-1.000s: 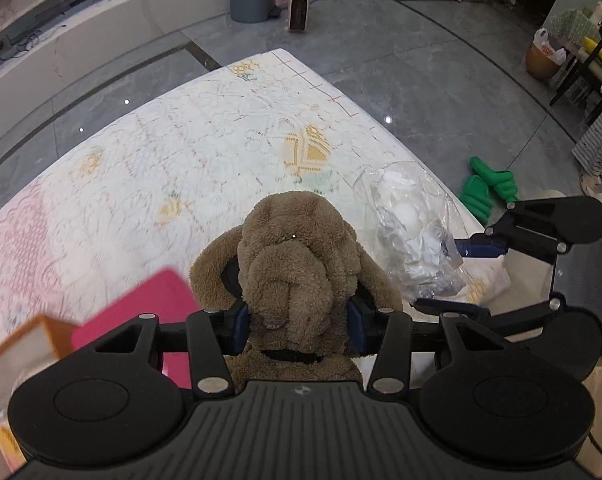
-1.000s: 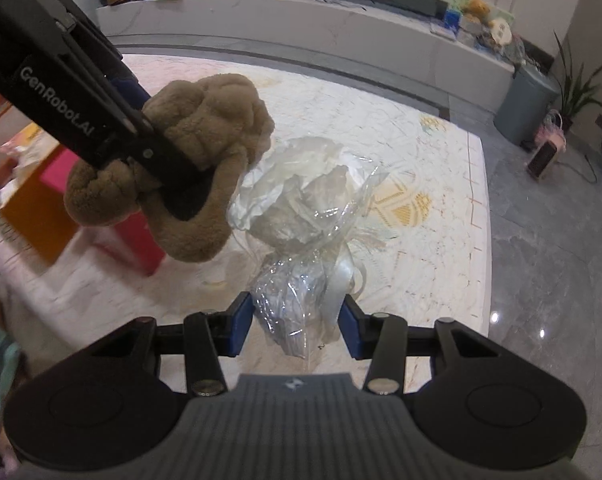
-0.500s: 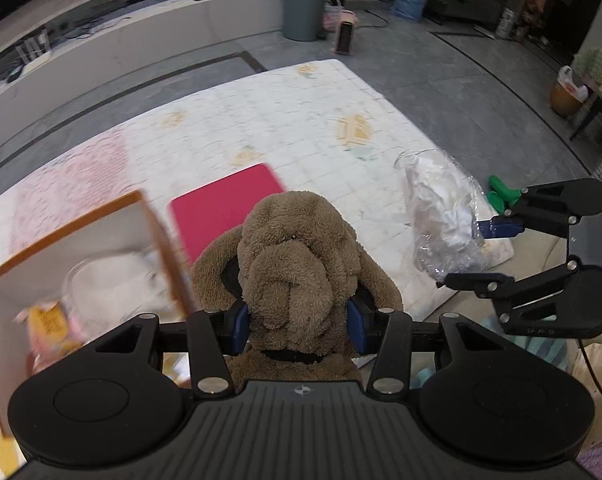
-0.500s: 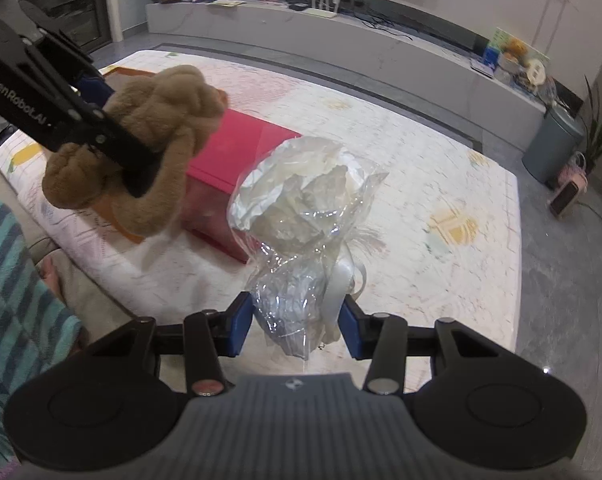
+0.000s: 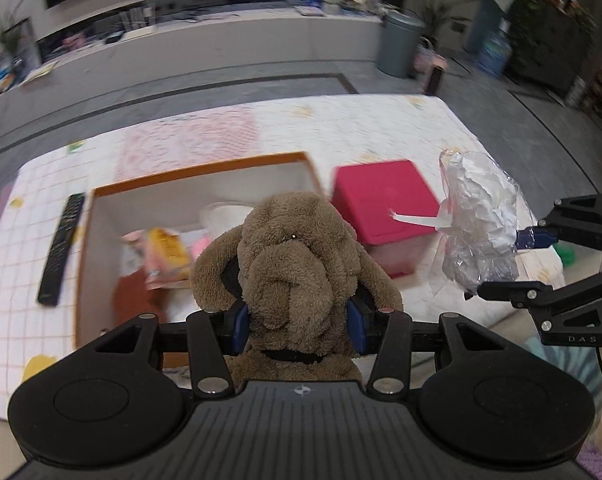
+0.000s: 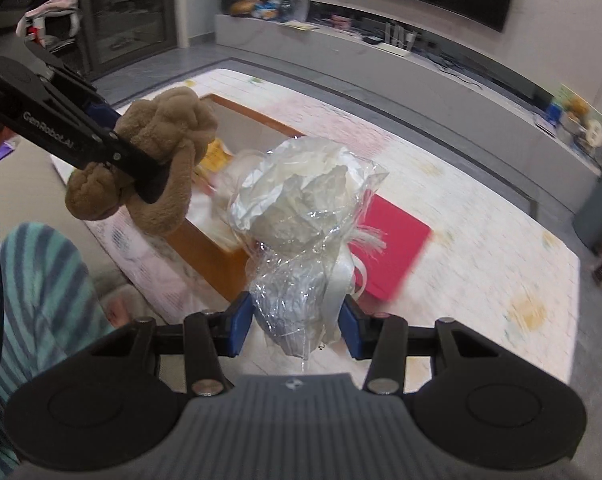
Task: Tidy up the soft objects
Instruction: 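Lift and carry the plush dog and plastic bag over the orange box, then open both tools to drop the plush dog and bag into the box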
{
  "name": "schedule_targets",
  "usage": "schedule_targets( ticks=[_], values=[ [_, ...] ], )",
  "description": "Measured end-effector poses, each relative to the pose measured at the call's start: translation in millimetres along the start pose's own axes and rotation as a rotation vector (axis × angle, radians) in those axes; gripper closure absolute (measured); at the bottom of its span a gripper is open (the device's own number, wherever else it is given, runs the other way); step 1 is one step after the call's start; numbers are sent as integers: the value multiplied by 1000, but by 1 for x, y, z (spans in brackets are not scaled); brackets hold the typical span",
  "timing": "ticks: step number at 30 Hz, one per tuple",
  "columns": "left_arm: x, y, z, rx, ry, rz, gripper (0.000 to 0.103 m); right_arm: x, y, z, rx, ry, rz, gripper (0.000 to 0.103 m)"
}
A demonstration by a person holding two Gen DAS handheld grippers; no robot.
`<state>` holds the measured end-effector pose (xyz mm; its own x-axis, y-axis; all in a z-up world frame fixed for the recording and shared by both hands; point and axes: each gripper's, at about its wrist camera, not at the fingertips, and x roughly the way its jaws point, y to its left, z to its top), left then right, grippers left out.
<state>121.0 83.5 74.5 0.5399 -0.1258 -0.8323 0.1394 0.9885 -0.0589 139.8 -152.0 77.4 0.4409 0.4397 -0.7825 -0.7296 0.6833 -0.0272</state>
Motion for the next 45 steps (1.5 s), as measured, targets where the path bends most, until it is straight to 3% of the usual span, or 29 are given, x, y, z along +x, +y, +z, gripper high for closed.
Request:
schedule_targets(
  ticks=[10,23,36,45],
  values=[
    [-4,66,20,-62,-81,87,49,43,40,68,-41,-11,55,56],
    [73,128,49,-32,11,126,49,147,50,138,-56,145,35,56],
    [146,153,47,-39,127,109,49,235,68,154,-144,298,9,56],
    [158,157,40,-43,99,122,43,253,78,150,-236,302,-19,50]
  ],
)
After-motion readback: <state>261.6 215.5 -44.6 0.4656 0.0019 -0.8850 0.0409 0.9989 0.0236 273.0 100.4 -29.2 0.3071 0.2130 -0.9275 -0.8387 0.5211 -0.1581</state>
